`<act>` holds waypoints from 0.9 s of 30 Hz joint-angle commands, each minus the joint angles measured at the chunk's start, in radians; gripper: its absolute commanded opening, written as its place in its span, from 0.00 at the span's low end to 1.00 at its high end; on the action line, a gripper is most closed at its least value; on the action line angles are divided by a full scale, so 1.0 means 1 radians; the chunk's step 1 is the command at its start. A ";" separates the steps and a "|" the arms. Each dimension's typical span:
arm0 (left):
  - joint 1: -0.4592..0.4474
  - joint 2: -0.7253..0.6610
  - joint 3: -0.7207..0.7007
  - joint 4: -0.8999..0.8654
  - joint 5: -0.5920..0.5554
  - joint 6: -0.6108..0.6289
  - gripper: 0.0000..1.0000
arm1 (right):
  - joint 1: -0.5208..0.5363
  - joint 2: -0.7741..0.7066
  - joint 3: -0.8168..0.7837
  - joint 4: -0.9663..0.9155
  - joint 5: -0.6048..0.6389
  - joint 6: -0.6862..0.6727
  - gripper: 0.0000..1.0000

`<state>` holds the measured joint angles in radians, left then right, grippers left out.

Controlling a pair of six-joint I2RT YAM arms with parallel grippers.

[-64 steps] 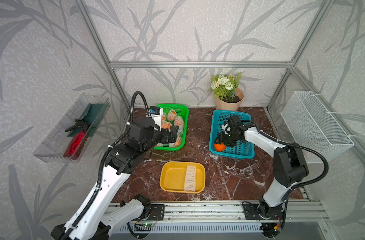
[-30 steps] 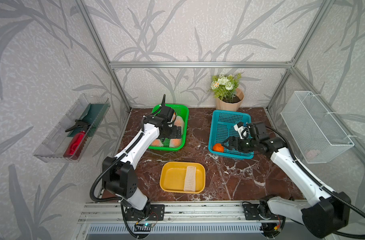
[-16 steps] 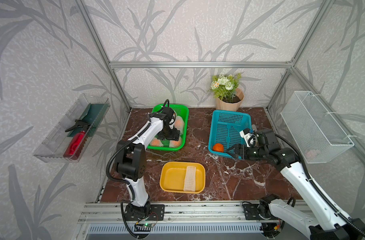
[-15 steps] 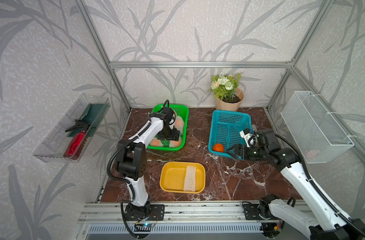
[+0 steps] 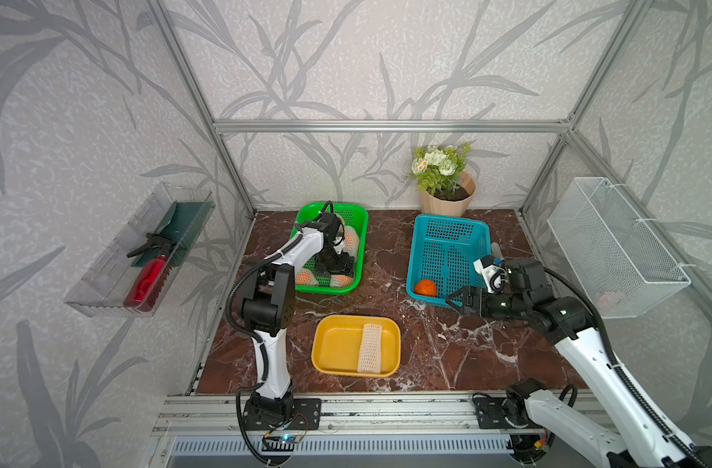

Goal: Remove foam nets from oranges
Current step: Pick up the orange from the basket.

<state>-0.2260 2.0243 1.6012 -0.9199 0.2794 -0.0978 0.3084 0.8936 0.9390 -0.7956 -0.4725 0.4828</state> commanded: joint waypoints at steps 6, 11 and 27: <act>0.005 0.042 0.029 0.047 -0.011 0.003 0.83 | 0.005 -0.024 -0.015 -0.020 0.005 0.023 0.92; 0.005 0.046 0.016 0.087 -0.016 -0.006 0.78 | 0.005 -0.016 0.002 -0.033 0.019 0.010 0.92; 0.008 -0.175 -0.108 0.192 0.039 0.006 0.42 | 0.005 -0.042 -0.078 0.005 0.041 0.031 0.92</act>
<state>-0.2222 1.9408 1.5196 -0.7704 0.2890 -0.0978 0.3084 0.8539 0.8665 -0.7979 -0.4400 0.5087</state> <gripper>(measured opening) 0.574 0.920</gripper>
